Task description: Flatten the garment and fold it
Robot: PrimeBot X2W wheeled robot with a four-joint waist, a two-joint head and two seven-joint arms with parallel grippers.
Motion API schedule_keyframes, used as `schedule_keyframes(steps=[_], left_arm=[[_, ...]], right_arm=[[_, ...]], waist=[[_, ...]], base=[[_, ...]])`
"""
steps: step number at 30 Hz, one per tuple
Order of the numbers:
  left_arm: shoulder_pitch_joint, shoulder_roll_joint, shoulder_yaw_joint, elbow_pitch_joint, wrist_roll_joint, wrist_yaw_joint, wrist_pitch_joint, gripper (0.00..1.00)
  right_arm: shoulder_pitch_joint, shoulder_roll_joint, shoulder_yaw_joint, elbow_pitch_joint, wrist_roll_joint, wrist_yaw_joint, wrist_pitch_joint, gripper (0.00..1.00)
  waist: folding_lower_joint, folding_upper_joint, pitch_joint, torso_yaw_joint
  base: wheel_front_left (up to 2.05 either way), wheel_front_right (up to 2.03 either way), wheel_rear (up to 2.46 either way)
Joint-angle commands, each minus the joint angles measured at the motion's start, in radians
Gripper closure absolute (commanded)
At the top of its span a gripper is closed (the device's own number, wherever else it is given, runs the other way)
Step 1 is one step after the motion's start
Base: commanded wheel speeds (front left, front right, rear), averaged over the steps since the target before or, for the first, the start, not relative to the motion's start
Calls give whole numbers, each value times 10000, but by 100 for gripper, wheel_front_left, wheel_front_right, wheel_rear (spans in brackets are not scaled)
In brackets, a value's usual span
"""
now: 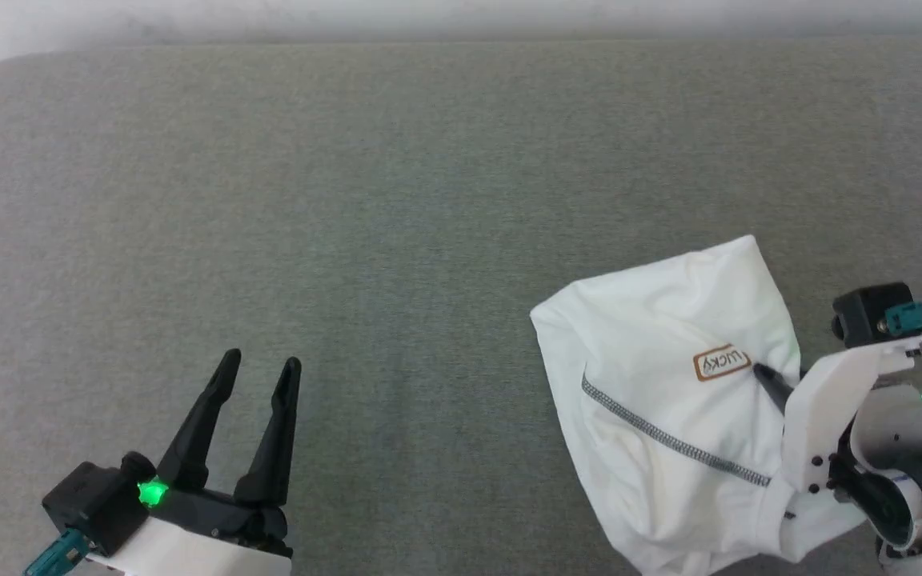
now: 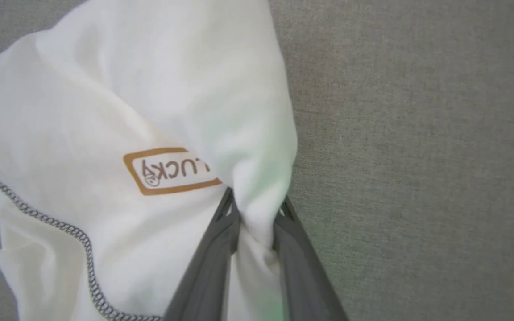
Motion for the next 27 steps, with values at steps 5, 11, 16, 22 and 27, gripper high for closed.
schedule_keyframes(steps=[5,11,16,22,27], left_arm=[[132,155,-30,-99,126,-15,-3,0],[94,292,-95,-227,169,22,65,0],[18,471,-125,-378,183,41,174,0],[-46,689,-37,-669,182,110,294,0],[-155,906,171,-1021,214,204,347,0]], right_arm=[[-854,-573,463,260,-289,-21,-243,100],[-1578,-1217,949,522,-454,-21,-435,100],[-2132,-1554,1255,741,-475,-21,-568,100],[-2960,-1904,1674,1087,-649,-21,-892,100],[-3726,-2279,1908,1322,-932,-21,-1302,100]], waist=[[-2,0,-100,-1032],[-2,0,-5,-1849],[-2,0,158,-2441],[-2,0,495,-3093],[-2,0,1012,-3516]], base=[[0,0,0],[0,0,0],[0,0,0],[0,0,0],[0,0,0]])
